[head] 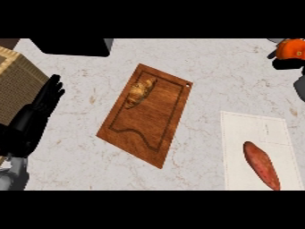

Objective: Pick the squash from the placemat and place it in the tiered shelf

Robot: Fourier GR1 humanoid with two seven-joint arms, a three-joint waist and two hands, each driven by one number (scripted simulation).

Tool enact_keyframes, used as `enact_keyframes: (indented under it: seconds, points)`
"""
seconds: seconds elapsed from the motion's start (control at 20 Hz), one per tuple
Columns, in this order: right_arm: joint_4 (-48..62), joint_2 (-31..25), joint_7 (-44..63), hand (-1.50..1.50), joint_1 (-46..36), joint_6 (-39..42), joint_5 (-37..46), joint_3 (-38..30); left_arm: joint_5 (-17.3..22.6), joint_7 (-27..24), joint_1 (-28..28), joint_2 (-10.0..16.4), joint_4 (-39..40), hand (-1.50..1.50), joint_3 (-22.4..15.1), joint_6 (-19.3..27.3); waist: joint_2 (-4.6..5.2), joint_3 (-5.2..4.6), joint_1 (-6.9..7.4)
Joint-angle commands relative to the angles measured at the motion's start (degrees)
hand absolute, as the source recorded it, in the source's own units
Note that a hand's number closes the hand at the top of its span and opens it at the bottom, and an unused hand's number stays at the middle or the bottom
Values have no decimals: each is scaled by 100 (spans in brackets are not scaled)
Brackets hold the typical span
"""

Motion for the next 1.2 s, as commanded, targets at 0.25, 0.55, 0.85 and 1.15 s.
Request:
enact_keyframes:
  seconds: [0.25,0.55,0.85,1.15]
  points:
    - [966,-494,3004,150,-1676,-1425,1203,740,-132,18,-280,-187,-37,0,-346,-71,92,-118,450]
    - [1237,-533,4680,150,-2571,-1272,2098,1595,-149,144,-523,-209,-13,0,-325,-43,113,-72,450]
    - [586,-531,4483,150,-3111,-2795,1955,1458,-146,30,-326,-260,26,0,-358,-68,67,-13,388]
    - [778,-609,4499,150,-3025,-3664,2027,1359,-94,120,-349,-222,-108,0,-229,-40,96,-7,307]
